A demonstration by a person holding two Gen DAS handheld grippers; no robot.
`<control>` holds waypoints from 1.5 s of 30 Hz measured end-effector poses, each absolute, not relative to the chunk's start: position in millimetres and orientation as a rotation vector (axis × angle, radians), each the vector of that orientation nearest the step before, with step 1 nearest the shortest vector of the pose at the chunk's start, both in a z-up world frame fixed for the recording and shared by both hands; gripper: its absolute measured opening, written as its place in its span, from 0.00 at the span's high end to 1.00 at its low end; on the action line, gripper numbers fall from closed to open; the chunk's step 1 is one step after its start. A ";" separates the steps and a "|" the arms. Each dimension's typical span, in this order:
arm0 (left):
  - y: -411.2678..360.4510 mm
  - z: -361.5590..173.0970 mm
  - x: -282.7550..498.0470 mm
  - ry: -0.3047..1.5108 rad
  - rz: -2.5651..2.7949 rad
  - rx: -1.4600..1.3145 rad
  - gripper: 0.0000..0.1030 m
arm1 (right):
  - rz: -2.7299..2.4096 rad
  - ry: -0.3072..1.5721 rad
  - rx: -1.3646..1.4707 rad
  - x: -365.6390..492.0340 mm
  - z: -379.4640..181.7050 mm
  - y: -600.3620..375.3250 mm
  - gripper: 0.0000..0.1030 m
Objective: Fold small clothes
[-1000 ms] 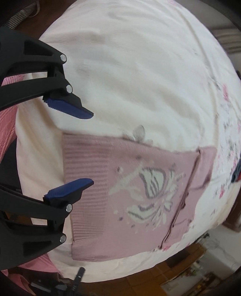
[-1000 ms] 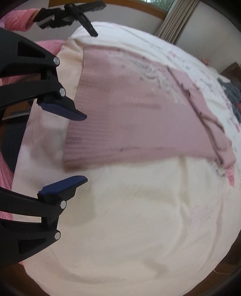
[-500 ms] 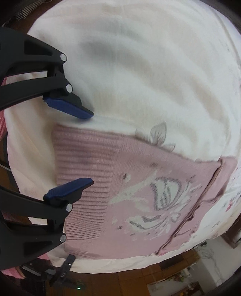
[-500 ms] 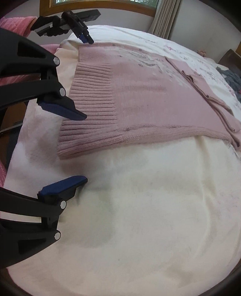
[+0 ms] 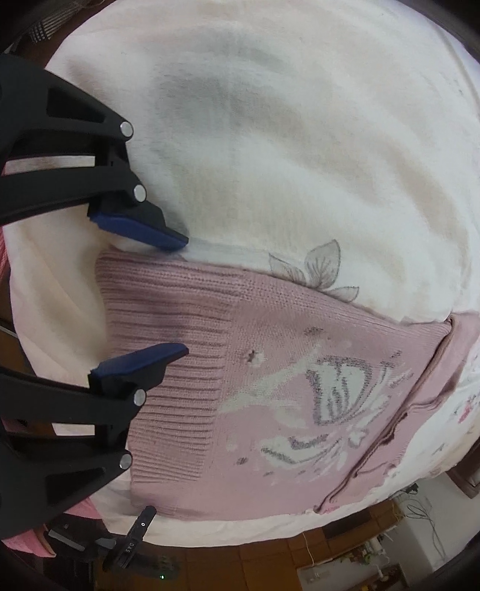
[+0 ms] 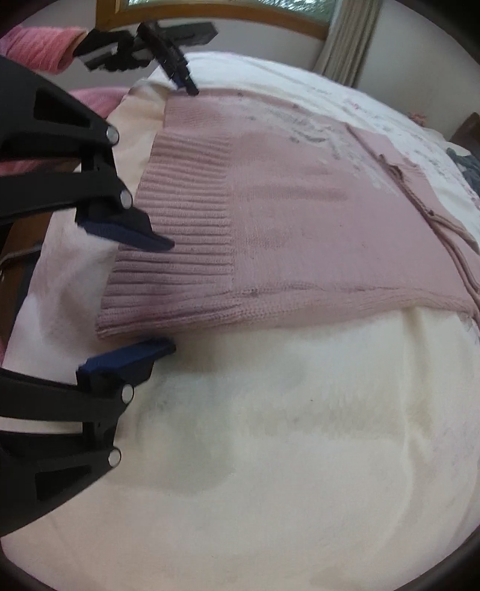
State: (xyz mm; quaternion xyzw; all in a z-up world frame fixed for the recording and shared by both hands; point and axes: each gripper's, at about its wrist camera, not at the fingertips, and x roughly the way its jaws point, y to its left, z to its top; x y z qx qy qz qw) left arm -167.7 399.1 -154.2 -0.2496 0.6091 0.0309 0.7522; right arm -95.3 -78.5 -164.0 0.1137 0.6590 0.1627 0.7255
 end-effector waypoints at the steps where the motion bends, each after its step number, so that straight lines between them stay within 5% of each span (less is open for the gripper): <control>1: 398.4 -152.5 -167.3 1.329 0.069 -0.536 0.59 | 0.359 1.453 0.237 -95.9 -163.2 -77.4 0.67; 4: 399.2 -142.0 -167.6 1.309 0.054 -0.520 0.75 | 0.426 1.454 0.302 -96.0 -157.5 -80.0 0.89; 7: 404.0 -132.9 -166.3 1.292 0.021 -0.532 0.94 | 0.486 1.434 0.365 -93.9 -145.9 -82.1 0.89; 24: 415.5 -86.3 -124.5 1.142 -0.036 -0.682 0.95 | 0.584 1.259 0.643 -27.6 -73.2 -105.1 0.90; 27: 426.9 -73.6 -103.9 1.102 0.001 -0.650 1.00 | 0.553 1.240 0.668 -1.8 -69.1 -108.6 1.00; 35: 445.5 -76.8 -41.0 1.133 0.080 -0.559 1.00 | 0.435 1.291 0.540 60.3 -71.7 -108.3 0.94; 38: 441.5 -85.5 -40.3 1.204 0.047 -0.553 0.95 | 0.419 1.344 0.402 47.0 -77.7 -92.4 0.89; 40: 428.5 -89.4 -49.1 1.241 -0.009 -0.508 0.82 | 0.408 1.373 0.347 32.9 -84.4 -85.6 0.63; 41: 423.0 -93.2 -53.5 1.270 -0.017 -0.495 0.65 | 0.407 1.398 0.345 23.6 -90.4 -83.0 0.58; 45: 406.0 -113.3 -69.4 1.368 -0.006 -0.467 0.59 | 0.357 1.491 0.315 -3.7 -108.2 -63.6 0.57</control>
